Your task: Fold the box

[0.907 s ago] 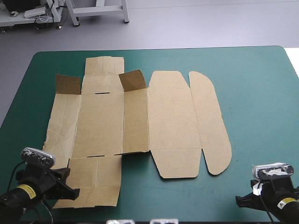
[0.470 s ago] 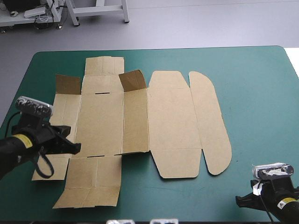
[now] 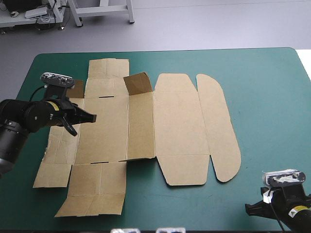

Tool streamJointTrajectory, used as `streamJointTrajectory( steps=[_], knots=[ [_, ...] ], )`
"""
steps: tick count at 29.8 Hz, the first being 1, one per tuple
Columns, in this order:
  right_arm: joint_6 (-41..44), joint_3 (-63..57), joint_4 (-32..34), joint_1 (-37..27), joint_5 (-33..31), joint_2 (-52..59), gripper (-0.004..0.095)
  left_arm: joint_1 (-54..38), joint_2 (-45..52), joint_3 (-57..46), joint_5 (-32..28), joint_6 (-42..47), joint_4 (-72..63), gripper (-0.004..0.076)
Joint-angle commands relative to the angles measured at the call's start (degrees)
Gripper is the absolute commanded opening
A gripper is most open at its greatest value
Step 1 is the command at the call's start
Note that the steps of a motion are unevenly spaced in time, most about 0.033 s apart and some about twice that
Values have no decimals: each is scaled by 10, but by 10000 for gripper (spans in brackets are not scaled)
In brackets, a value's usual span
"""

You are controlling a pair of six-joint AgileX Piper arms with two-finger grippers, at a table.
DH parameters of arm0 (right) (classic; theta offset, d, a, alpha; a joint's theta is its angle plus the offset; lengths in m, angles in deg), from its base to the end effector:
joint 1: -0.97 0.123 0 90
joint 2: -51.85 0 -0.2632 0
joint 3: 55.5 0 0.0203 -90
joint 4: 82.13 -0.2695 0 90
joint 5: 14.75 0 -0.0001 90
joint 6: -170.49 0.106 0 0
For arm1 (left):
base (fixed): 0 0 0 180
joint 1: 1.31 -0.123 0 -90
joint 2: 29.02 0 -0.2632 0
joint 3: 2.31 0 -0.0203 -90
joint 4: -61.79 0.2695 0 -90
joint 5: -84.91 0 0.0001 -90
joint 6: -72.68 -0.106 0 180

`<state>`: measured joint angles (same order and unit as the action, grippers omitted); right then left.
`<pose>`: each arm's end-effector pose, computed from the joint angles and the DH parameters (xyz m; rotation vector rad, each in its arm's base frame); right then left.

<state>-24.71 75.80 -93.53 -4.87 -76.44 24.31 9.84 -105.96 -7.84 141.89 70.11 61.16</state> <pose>0.0955 0.0088 0.2516 -0.1623 2.3785 0.0812 0.2685 -0.0539 0.3542 0.2878 2.4184 -0.0812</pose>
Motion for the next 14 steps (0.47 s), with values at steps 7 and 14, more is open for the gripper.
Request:
streamJointTrajectory(
  steps=[7, 14],
  knots=[
    [-2, 15, -5, 0, 30, -4, -13, -258, -38, 20, -34, -149, -229, -9],
    [-2, 15, -5, 0, 30, -4, -13, -403, -92, 20, -3, -217, -300, -9]
  ],
)
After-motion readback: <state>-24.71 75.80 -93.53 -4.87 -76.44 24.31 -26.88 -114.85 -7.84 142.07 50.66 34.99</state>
